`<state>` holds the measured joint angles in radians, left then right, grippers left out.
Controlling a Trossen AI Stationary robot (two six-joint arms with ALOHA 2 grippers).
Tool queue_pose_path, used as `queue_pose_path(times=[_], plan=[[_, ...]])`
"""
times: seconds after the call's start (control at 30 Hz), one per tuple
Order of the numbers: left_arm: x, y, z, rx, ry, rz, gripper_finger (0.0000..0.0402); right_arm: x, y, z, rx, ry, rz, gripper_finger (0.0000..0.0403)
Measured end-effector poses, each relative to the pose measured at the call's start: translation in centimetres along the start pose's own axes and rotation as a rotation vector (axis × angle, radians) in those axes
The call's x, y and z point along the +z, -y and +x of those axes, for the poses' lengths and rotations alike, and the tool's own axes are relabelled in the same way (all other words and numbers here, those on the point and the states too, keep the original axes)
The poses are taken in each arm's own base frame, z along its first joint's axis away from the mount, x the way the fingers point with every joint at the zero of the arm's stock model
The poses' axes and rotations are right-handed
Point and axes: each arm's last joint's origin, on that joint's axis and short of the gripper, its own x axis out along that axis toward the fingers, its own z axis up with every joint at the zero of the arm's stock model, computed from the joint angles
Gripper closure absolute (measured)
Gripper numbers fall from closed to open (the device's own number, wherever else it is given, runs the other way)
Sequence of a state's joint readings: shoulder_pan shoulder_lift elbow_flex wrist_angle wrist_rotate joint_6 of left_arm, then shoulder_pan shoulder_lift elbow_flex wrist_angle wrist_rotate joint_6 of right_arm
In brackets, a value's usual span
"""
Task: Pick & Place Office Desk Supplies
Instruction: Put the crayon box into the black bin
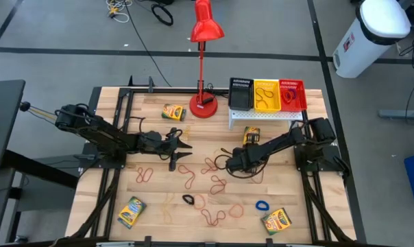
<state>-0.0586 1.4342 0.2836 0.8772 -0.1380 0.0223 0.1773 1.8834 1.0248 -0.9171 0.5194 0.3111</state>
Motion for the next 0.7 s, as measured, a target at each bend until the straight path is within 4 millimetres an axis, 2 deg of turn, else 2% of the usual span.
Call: queue_pose_path(times=[0.1,0.27,0.47,0.7], plan=[[0.0,0.0,0.0,0.0,0.0,0.0,0.0276,0.1,0.3,0.2,0.025,-0.012,0.009,0.0329],[0.0,0.0,0.0,0.0,0.0,0.0,0.0276,0.1,0.3,0.1,0.002,-0.006,-0.005,0.0394],[0.0,0.0,0.0,0.0,0.001,0.0,0.0276,0.4,0.4,-1.6,0.002,0.047,-0.002,0.0397],[0.0,0.0,0.0,0.0,0.0,0.0,0.0276,0.3,2.1,-4.8,0.03,0.16,0.098,0.0399]])
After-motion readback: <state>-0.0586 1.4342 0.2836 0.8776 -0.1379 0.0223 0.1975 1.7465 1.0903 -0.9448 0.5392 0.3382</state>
